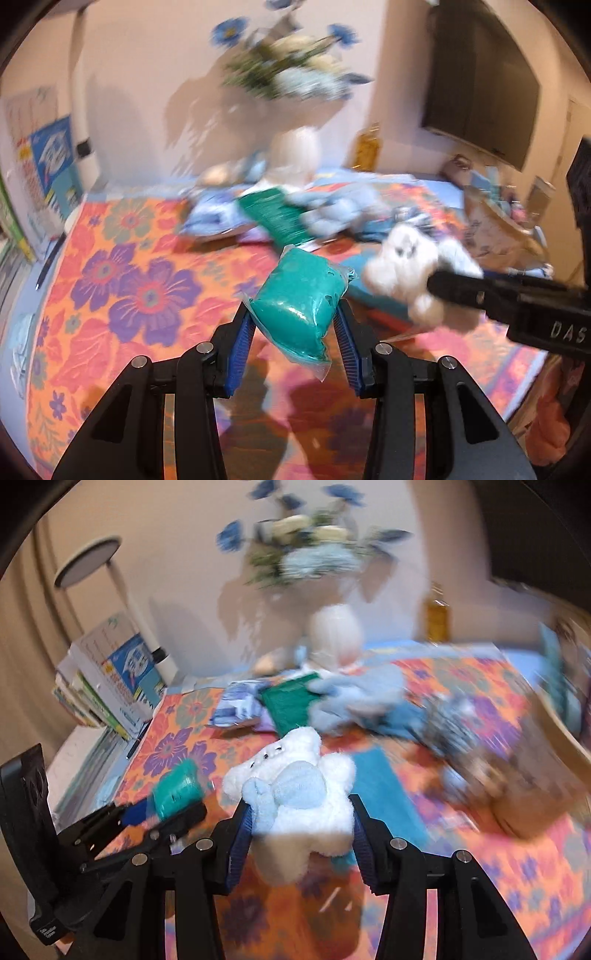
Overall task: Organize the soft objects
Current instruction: 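Grasp the teal packet with the left tool while the right tool grasps the white plush, then carry both items to the glass bowl and open both tools to drop them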
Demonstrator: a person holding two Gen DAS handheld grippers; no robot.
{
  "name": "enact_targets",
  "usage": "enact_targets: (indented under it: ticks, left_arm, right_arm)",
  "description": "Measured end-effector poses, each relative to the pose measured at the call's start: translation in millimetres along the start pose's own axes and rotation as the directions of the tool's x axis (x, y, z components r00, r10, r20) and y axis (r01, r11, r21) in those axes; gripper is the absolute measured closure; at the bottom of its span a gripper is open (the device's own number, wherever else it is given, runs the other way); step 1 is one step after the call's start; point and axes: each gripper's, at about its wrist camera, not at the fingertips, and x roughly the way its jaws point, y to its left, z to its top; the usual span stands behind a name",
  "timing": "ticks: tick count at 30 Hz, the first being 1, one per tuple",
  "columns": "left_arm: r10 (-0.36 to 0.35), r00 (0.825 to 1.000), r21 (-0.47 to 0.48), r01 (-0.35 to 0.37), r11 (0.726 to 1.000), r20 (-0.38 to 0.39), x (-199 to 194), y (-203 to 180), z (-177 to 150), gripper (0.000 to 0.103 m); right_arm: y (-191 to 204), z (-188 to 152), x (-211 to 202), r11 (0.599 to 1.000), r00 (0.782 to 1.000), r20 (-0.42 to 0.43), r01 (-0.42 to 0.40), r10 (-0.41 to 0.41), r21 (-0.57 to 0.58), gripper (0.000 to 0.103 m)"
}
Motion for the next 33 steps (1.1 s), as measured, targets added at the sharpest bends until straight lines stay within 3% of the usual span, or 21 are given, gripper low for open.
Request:
enact_targets:
  ticks: [10,16,21,29,33]
  left_arm:
    - [-0.147,0.989,0.147,0.144,0.979,0.009,-10.4,-124.0,6.7,0.063]
    - [-0.254,0.967,0.239,0.254,0.937,-0.029,-1.6,-198.3,5.4,0.063]
    - [-0.329,0.943,0.300,0.328,0.896,-0.047,6.6,-251.2,10.6,0.063]
    - [-0.408,0.913,0.284,0.397,0.873,-0.021,29.7,-307.8,57.9,0.063]
    - [-0.395,0.918,0.267,0.385,0.883,-0.019,49.0,-337.7,84.6,0.063]
  right_arm:
    - [-121.3,-33.0,-81.8,0.964,0.986,0.010,0.160,-0.165,0.212,0.055]
    - [-188.8,-40.7,-119.4,0.922,0.979,0.031,0.179,-0.201,0.343,0.055]
    - [-220.9,-42.2,-150.3,0.903,0.969,0.082,0.185,-0.234,0.388,0.055]
    - [-270.4,-17.3,-196.9,0.839,0.892,0.186,0.293,-0.413,0.459,0.054]
    - [-300.7,5.3,-201.9,0.793,0.858,0.201,0.315,-0.473,0.521,0.054]
